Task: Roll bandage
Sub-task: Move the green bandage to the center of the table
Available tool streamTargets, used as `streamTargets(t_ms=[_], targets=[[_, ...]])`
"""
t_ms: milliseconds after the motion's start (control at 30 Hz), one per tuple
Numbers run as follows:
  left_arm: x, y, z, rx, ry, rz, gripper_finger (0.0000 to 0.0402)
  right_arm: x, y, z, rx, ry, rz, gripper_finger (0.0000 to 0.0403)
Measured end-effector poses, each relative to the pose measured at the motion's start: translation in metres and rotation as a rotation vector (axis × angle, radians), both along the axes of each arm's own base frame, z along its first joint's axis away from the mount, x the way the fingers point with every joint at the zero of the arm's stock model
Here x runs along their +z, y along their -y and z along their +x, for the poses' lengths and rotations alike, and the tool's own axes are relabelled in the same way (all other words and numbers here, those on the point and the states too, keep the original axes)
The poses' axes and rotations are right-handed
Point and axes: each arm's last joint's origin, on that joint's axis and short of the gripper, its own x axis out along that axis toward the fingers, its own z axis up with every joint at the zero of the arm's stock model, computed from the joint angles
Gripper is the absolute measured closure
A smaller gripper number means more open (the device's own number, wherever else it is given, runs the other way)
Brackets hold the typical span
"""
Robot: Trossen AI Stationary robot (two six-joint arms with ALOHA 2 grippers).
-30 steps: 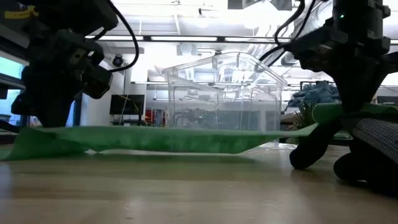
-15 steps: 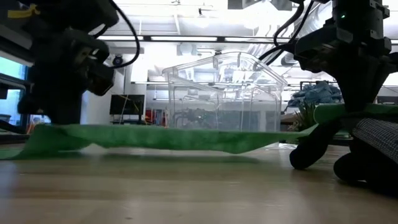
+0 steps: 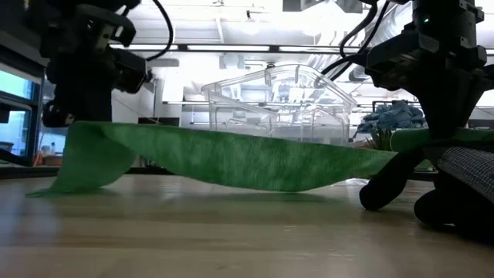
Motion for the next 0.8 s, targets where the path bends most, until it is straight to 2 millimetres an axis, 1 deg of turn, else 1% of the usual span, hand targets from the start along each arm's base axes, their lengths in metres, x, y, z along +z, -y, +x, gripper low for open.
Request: streamTargets(t_ms=[100, 167, 267, 433, 533, 667, 800], targets=[[0.002, -0.002, 0.0, 0.033, 0.022, 0.057, 0.0395, 0.0, 0.0, 0.0, 0.002, 0.0, 0.0, 0.0402], [0.001, -0.004, 0.0, 0.052, 0.022, 0.076, 0.0383, 0.0, 0.0, 0.0, 0.002, 0.0, 0.0, 0.0402], [-0.002, -0.007, 0.002, 0.061, 0.003, 0.074, 0.0351, 0.0, 0.0, 0.0, 0.002, -0.001, -0.001, 0.0402], [-0.004, -0.01, 0.004, 0.094, -0.005, 0.056, 0.0285, 0.0, 0.0, 0.0, 0.001, -0.001, 0.0, 0.0402], [-0.003, -0.011, 0.004, 0.086, -0.01, 0.037, 0.0258, 0.0, 0.0, 0.0, 0.001, 0.0, 0.0, 0.0402], [-0.01, -0.008, 0.005, 0.079, -0.046, 0.028, 0.0252, 0.0, 0.0, 0.0, 0.001, 0.0, -0.001, 0.0402], [-0.021, -0.006, 0.012, 0.072, -0.073, 0.01, 0.0269, 0.0, 0.0, 0.0, 0.001, 0.0, -0.004, 0.0402]])
